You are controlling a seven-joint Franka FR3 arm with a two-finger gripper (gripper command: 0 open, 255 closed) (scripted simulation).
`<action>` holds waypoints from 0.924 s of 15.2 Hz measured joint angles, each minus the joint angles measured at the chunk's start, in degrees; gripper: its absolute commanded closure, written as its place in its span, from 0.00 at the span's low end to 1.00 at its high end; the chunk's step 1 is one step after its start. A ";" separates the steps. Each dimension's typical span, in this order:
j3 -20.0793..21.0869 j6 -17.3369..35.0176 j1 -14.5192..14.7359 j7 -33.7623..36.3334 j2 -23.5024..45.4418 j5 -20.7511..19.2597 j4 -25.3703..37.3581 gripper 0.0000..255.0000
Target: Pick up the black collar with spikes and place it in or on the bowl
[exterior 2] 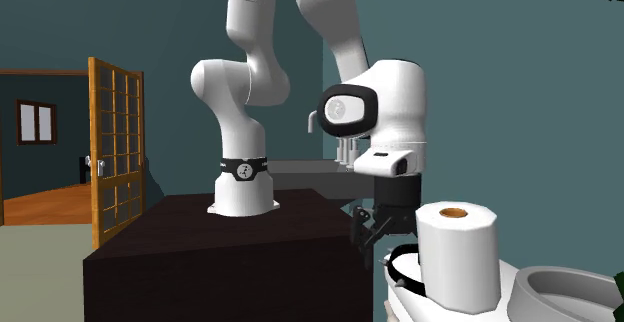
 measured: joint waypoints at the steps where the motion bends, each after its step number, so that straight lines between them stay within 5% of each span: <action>1: -0.58 0.51 0.46 0.32 0.65 -0.46 0.14 0.00; 7: -1.06 1.00 0.93 0.68 1.12 -0.84 0.16 0.00; 8: -1.06 0.99 0.93 0.68 1.12 -0.84 0.16 1.00; 14: -1.01 0.98 0.92 0.70 1.03 -0.81 0.13 1.00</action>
